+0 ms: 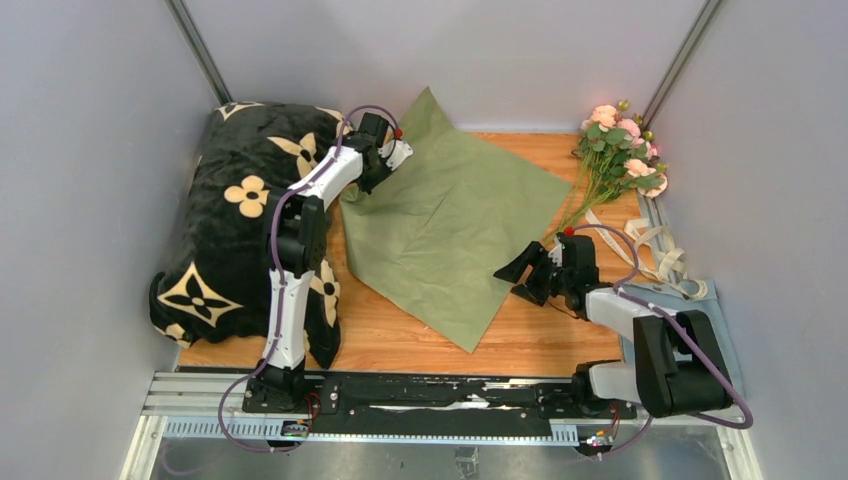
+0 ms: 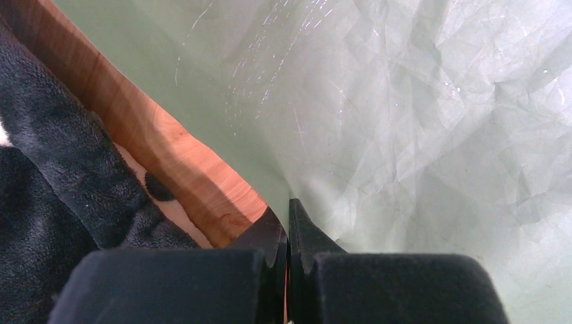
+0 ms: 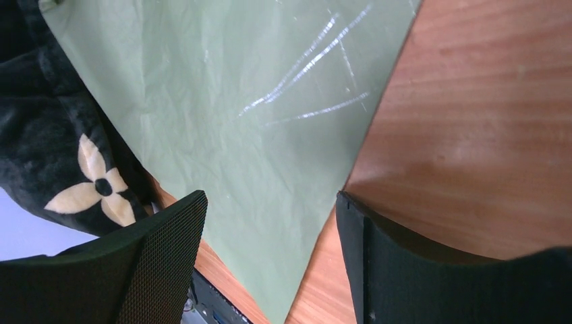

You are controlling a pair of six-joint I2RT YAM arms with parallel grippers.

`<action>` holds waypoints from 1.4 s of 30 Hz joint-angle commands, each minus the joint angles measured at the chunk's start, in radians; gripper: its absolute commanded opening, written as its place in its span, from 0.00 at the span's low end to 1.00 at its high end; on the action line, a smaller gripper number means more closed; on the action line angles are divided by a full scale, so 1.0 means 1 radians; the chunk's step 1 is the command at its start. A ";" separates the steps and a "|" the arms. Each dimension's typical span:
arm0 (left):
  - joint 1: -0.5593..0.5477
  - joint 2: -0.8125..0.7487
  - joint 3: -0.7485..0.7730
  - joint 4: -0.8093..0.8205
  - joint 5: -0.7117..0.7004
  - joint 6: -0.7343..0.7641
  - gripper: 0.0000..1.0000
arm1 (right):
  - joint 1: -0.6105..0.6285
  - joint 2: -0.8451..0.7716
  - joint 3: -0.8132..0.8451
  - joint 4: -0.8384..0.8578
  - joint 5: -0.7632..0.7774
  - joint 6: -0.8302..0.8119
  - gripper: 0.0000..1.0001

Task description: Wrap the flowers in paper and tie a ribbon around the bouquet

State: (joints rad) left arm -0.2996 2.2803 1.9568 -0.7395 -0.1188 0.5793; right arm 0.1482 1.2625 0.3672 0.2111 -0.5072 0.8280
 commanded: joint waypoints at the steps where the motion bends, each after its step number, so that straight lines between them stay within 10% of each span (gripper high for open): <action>1: -0.001 -0.049 -0.015 0.019 0.013 -0.008 0.00 | 0.013 0.091 -0.074 0.020 0.060 -0.023 0.76; 22: -0.001 -0.022 -0.011 0.019 0.041 -0.044 0.00 | 0.133 0.176 0.070 0.238 -0.061 -0.015 0.75; 29: -0.001 -0.021 -0.019 0.019 0.051 -0.048 0.00 | 0.159 0.200 0.138 0.179 0.010 -0.061 0.60; 42: -0.105 0.021 0.033 0.119 0.062 0.091 0.00 | 0.168 -0.199 0.392 -0.619 0.457 -0.472 0.62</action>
State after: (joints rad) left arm -0.3737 2.2719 1.9026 -0.6811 -0.0772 0.6350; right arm 0.3103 1.1568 0.7120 -0.1291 -0.2653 0.5056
